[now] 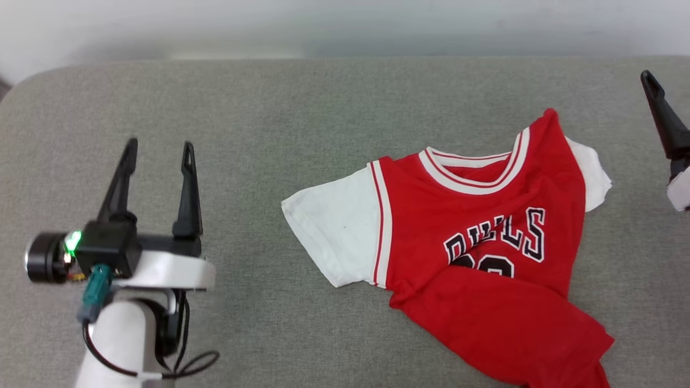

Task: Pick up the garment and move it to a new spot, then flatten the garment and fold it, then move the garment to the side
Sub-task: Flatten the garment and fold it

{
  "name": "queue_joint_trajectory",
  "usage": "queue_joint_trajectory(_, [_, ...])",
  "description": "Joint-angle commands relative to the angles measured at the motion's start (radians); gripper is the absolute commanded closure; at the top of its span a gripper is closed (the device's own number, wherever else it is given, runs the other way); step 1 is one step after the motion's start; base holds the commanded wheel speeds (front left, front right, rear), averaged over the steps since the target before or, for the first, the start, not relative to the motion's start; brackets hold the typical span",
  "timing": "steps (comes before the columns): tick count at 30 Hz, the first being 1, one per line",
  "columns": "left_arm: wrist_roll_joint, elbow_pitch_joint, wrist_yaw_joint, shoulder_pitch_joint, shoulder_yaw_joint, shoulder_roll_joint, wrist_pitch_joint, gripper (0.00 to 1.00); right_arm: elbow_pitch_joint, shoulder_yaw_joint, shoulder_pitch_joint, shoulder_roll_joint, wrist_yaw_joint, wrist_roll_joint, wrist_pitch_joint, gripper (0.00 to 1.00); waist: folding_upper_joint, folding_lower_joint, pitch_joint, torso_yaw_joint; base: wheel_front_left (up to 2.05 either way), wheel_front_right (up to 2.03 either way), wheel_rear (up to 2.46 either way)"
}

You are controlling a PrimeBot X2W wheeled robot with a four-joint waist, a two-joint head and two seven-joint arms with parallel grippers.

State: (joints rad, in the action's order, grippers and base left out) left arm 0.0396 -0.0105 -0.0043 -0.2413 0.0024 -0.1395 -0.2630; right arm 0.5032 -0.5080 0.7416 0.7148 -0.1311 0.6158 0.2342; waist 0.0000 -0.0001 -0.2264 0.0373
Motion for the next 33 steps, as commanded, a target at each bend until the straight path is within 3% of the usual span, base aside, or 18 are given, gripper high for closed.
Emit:
queue_joint_trajectory(1, [-0.005,-0.005,-0.015,-0.038,-0.005,-0.015,-0.003,0.00,-0.028,0.065,-0.054,-0.043,0.001,-0.057,0.014,0.00,0.0000,0.0001,0.018,-0.015,0.00,0.00,0.00])
queue_joint_trajectory(4, [-0.007,-0.054,-0.052,-0.107,-0.023,-0.047,0.006,0.00,-0.125,0.239,-0.170,-0.130,0.001,-0.196,0.026,0.00,0.0000,0.0001,0.032,-0.020,0.00,0.00,0.00])
queue_joint_trajectory(8, [0.018,-0.110,-0.097,-0.231,-0.067,-0.090,0.113,0.00,-0.312,0.426,-0.350,-0.264,0.001,-0.355,0.028,0.00,0.0000,0.0001,0.042,-0.024,0.00,0.00,0.00])
queue_joint_trajectory(12, [0.076,-0.151,-0.120,-0.352,-0.136,-0.137,0.275,0.00,-0.488,0.532,-0.491,-0.379,0.001,-0.450,0.004,0.00,0.0000,0.0001,0.041,-0.031,0.00,0.00,0.00])
queue_joint_trajectory(15, [0.163,-0.180,-0.124,-0.443,-0.231,-0.185,0.426,0.00,-0.584,0.558,-0.566,-0.434,0.001,-0.491,-0.016,0.00,0.0000,0.0001,0.032,-0.041,0.00,0.00,0.00])
queue_joint_trajectory(24, [0.536,-0.223,-0.124,-0.678,-0.594,-0.364,0.867,0.00,-0.702,0.571,-0.631,-0.492,0.001,-0.545,-0.040,0.00,0.0000,0.0001,-0.026,-0.077,0.00,0.00,0.00])
queue_joint_trajectory(33, [0.775,-0.302,-0.124,-0.796,-0.832,-0.446,1.131,0.00,-0.696,0.552,-0.572,-0.481,0.001,-0.548,-0.026,0.00,0.0000,0.0001,-0.104,-0.116,0.00,0.00,0.00])
